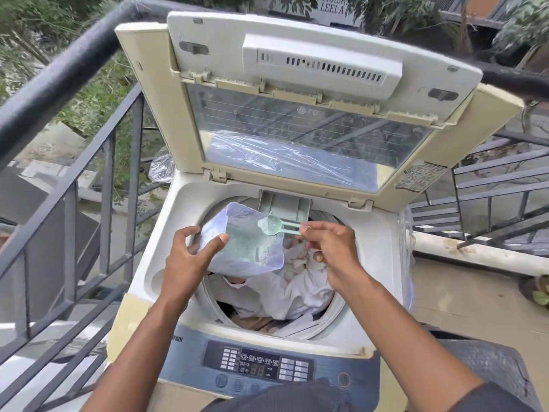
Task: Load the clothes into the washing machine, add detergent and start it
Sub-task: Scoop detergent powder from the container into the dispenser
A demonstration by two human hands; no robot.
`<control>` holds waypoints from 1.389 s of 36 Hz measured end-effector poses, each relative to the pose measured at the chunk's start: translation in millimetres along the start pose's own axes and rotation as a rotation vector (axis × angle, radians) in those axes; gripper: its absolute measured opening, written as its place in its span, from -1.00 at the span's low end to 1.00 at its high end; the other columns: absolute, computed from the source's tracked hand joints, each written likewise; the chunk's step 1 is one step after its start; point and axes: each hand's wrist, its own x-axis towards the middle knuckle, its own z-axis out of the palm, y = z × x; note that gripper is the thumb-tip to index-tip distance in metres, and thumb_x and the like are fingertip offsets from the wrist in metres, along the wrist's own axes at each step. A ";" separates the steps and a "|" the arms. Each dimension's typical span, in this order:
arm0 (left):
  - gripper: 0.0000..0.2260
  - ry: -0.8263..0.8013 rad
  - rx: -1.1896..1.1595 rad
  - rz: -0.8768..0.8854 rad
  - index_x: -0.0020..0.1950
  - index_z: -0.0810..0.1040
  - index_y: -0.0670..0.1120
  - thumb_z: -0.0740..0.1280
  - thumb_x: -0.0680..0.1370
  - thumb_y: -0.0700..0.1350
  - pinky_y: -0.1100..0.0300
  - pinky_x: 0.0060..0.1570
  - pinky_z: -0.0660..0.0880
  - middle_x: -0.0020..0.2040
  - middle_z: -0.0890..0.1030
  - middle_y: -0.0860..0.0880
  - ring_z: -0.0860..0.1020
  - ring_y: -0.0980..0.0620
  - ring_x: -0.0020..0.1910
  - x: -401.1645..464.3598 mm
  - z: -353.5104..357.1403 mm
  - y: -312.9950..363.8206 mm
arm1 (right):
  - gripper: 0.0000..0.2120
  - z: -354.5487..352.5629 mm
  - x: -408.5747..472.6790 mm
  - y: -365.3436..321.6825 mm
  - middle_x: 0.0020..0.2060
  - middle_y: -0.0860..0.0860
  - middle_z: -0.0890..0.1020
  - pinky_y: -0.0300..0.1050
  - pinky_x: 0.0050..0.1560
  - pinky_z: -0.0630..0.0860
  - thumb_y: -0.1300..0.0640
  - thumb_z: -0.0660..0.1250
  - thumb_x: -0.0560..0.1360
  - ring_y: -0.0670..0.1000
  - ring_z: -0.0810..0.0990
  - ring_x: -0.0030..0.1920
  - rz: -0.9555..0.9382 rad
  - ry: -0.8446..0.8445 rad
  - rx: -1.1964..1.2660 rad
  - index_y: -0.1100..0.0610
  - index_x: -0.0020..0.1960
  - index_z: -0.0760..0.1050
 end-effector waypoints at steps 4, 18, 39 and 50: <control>-0.18 0.020 0.004 -0.010 0.27 0.44 0.35 0.50 0.11 0.63 -0.25 0.33 0.56 0.26 0.67 -0.07 0.64 -0.05 0.28 -2.3 2.3 -1.9 | -0.90 -1.5 13.0 -13.1 -0.19 0.17 0.77 -0.29 -0.54 0.30 0.36 0.48 0.49 -0.09 0.53 -0.43 -0.034 0.068 0.033 0.25 -0.01 0.71; -0.26 0.005 0.026 -0.012 0.24 0.43 0.41 0.50 0.14 0.61 -0.22 0.31 0.57 0.27 0.69 -0.02 0.62 -0.01 0.31 -1.7 1.6 -4.6 | -0.95 44.9 51.4 -23.4 -0.26 -0.15 0.75 -0.12 -0.08 0.68 0.04 0.52 0.44 -0.14 0.72 -0.22 -0.341 0.235 -0.419 -0.03 -0.12 0.75; -0.28 -0.014 0.006 -0.005 0.23 0.43 0.41 0.53 0.16 0.59 -0.23 0.31 0.58 0.28 0.66 -0.03 0.62 0.00 0.31 -1.1 3.8 -8.3 | -0.86 37.4 35.5 -32.3 -0.12 -0.11 0.78 -0.09 0.03 0.64 0.05 0.48 0.51 -0.07 0.73 -0.09 -0.562 0.261 -0.669 -0.05 0.05 0.76; -0.25 -0.019 0.010 0.015 0.27 0.43 0.38 0.53 0.17 0.59 -0.22 0.28 0.59 0.31 0.65 -0.02 0.61 0.01 0.32 -3.0 2.7 -10.5 | -0.85 49.5 31.2 -36.8 -0.10 -0.10 0.78 -0.10 0.00 0.65 0.05 0.47 0.54 -0.04 0.74 -0.08 -0.658 0.220 -0.771 -0.01 0.08 0.75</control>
